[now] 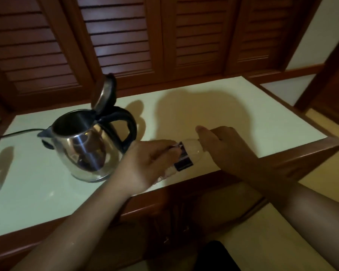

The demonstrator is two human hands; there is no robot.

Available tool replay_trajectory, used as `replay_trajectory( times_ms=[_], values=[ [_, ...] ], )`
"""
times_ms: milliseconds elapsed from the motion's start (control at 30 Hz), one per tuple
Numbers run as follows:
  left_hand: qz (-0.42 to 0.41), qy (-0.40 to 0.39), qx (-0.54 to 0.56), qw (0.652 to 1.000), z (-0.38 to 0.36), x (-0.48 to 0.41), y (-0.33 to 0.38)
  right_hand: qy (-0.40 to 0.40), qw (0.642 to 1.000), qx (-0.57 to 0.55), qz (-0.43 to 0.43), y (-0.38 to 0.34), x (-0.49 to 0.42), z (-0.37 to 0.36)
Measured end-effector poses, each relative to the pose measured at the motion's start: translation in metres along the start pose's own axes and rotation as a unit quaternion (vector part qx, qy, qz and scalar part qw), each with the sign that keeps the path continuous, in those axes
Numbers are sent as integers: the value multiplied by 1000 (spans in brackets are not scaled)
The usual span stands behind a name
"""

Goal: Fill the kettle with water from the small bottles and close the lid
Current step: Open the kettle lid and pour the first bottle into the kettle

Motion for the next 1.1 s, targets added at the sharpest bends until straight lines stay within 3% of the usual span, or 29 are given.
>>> replay_trajectory(
  times_ms=[100, 167, 300, 433, 700, 833, 1100],
  values=[
    [-165, 93, -214, 958, -25, -21, 21, -24, 998, -14, -57, 25, -21, 20],
    [-174, 144, -275, 935, -43, -46, 22, -39, 998, 11, -54, 37, -37, 38],
    [-46, 129, -207, 969, -74, -115, 22, 32, 999, -25, -17, 73, -76, 93],
    [83, 42, -17, 996, -106, -179, 13, 8, 988, -154, 10, 117, -114, 149],
    [104, 12, 36, 994, -162, -267, 21, -1, 944, -320, 78, 186, -178, 213],
    [104, -16, 8, 994, -177, -301, 21, 2, 924, -369, 95, 208, -205, 218],
    [134, 40, 45, 989, -194, -380, -13, 29, 912, -407, 38, 247, -262, 209]
  ],
)
Point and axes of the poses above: each hand's wrist, its own x-axis away from the middle knuckle, its own z-axis out of the back of the hand, y = z × x, the point moved 5 cm from there along -x, towards the middle knuckle, and after that the axes turned 2 degrees about -x, right-handed, at the moved point
